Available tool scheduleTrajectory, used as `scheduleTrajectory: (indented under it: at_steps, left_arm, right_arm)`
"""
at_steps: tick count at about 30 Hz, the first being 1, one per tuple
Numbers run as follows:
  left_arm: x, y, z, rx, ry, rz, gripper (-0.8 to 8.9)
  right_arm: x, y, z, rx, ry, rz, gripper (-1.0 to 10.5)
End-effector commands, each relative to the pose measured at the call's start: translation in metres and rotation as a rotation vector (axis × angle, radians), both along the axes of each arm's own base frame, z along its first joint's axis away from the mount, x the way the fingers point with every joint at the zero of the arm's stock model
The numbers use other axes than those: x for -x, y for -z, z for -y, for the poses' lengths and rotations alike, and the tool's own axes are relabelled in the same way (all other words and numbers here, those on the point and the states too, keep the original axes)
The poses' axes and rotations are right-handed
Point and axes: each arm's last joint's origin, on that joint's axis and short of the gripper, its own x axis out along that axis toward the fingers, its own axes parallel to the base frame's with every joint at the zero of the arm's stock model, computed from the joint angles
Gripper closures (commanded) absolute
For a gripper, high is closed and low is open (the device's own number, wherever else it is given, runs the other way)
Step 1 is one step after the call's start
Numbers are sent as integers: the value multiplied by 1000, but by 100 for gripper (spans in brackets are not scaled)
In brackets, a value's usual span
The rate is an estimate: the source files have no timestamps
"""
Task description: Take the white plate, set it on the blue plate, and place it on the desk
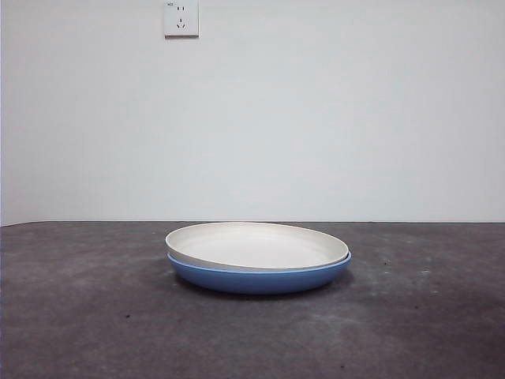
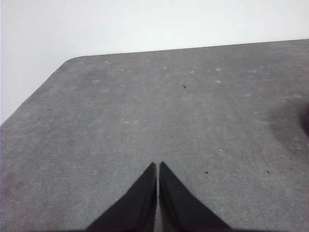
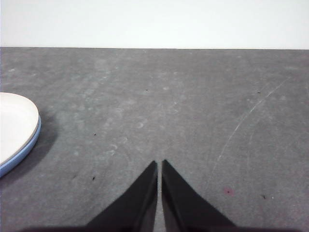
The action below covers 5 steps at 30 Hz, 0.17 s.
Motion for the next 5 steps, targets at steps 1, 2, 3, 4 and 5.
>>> scheduleTrajectory:
  at_steps: [1,2,3,4,5]
  left_arm:
    - [-1,7,0,1,-5,-25,804]
    - [-1,8,0,1,-5,-26,804]
    - [-1,7,0,1,-5,-25,804]
    - [-1,7,0,1,-5,-25,804]
    - [-1,8,0,1,-5,-26,804]
  right_arm:
    - [0,1,0,-11,4,3,939]
    - [0,1,0,-11,4,3,939]
    - [0,1,0,-11,4,3,939]
    - [0,1,0,-11,4,3,939]
    - [0,1,0,-11,4,3,939]
